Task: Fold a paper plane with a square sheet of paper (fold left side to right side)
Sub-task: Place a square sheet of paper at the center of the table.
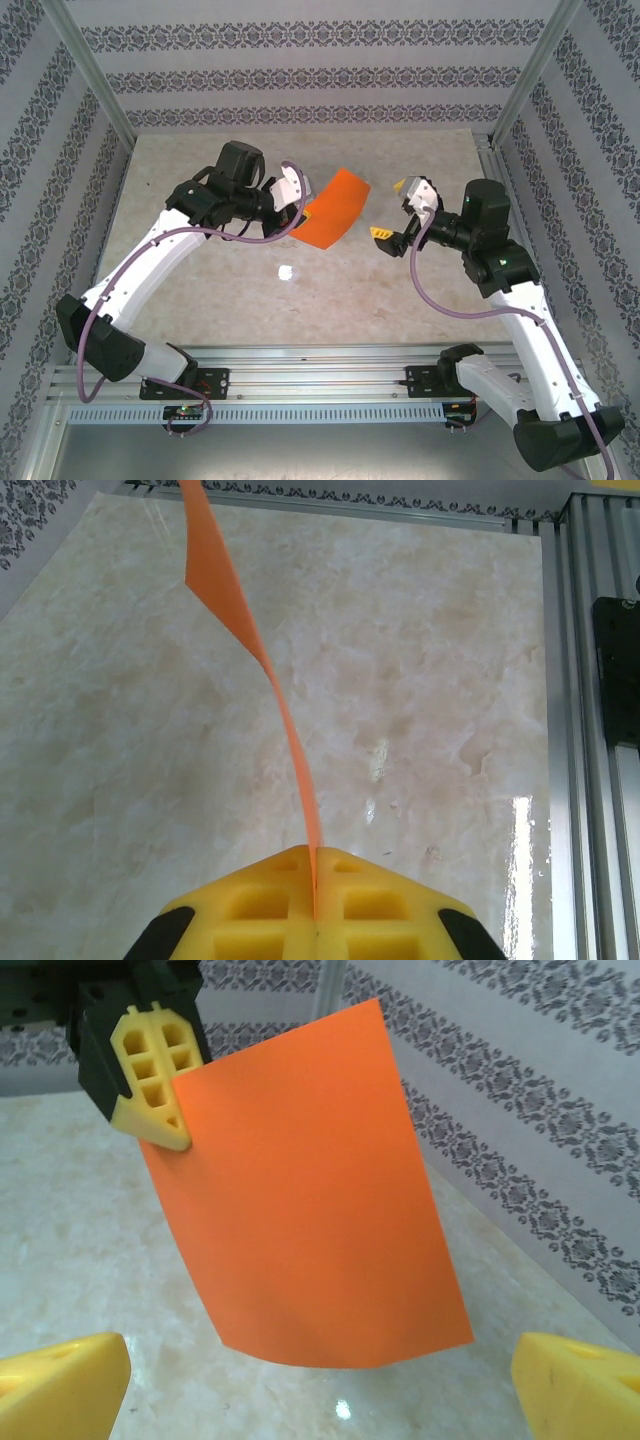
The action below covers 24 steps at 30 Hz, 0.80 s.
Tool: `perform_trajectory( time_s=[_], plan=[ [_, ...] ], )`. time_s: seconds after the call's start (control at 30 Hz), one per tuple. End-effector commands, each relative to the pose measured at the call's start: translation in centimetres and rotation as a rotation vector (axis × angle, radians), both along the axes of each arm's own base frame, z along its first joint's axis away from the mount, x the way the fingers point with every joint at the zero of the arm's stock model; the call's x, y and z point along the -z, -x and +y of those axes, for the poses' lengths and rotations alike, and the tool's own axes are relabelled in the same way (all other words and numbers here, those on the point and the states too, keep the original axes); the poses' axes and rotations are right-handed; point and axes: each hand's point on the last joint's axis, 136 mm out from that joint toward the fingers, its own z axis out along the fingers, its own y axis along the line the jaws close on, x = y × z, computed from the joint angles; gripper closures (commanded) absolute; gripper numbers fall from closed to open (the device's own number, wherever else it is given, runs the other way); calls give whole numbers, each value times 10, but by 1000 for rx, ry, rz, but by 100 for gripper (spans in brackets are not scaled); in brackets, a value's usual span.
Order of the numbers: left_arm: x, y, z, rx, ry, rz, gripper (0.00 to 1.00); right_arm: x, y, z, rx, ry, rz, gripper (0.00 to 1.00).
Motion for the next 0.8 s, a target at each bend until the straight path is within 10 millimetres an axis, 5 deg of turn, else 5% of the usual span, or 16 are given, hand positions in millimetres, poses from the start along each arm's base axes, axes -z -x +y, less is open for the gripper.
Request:
perform_trajectory(
  time_s=[0.0,0.4,0.77],
  plan=[
    [-8,11,5,18,-55,-82,100,-7,5,11,-91,60,-90,2],
    [-7,23,3,49,-85,-129,100,3,-5,24,-165,87,-63,4],
    [-6,20,3,34,-90,-131,100,19,16,33,-283,86,42,44]
  ],
)
